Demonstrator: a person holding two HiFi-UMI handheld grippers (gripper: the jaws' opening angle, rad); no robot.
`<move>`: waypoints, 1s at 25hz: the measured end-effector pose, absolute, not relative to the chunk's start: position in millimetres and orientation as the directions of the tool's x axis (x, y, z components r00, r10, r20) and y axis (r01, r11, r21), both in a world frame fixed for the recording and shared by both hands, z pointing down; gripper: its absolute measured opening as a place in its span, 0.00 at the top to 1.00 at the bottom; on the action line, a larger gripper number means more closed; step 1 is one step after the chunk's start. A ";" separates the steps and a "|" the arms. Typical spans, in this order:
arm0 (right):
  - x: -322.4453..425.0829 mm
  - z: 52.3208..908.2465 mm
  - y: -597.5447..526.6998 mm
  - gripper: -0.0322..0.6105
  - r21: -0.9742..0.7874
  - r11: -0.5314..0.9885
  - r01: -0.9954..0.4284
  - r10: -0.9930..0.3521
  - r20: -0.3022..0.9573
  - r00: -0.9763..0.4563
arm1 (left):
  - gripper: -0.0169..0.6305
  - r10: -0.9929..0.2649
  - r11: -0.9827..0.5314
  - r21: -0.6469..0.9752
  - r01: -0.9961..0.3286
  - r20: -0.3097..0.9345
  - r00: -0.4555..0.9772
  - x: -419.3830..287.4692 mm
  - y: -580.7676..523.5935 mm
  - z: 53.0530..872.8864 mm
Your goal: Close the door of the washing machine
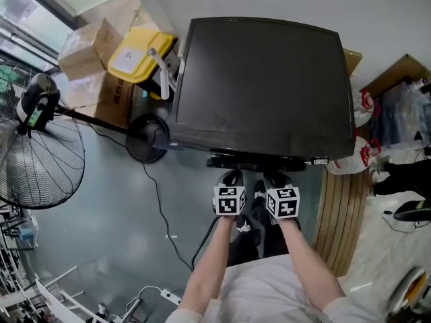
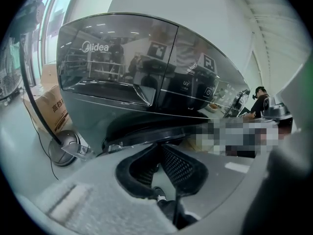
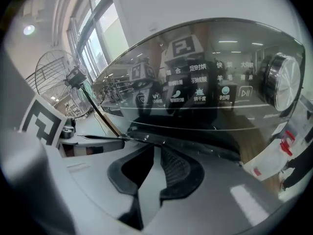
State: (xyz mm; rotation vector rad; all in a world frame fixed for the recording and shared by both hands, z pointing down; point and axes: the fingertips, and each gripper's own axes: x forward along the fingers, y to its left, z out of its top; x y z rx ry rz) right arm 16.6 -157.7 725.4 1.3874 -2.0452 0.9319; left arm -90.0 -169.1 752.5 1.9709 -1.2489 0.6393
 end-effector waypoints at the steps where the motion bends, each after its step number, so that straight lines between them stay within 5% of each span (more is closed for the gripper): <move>1: 17.6 725.7 -159.1 0.89 -0.261 0.240 -0.935 -0.597 0.720 -0.354 | 0.94 -0.561 -0.283 0.301 -0.911 0.718 0.412 -90.2 -170.9 752.5; 4: 20.9 725.7 -165.3 0.95 -0.257 0.222 -0.940 -0.606 0.719 -0.340 | 0.94 -0.564 -0.278 0.308 -0.910 0.714 0.414 -89.5 -176.9 752.1; 14: 25.4 724.4 -166.0 0.95 -0.255 0.075 -0.964 -0.676 0.697 -0.237 | 0.94 -0.572 -0.241 0.360 -0.901 0.697 0.432 -87.3 -178.2 752.5; 25: 25.8 725.6 -166.9 0.95 -0.237 0.076 -0.969 -0.700 0.679 -0.221 | 0.94 -0.579 -0.225 0.369 -0.902 0.694 0.429 -87.1 -180.4 753.9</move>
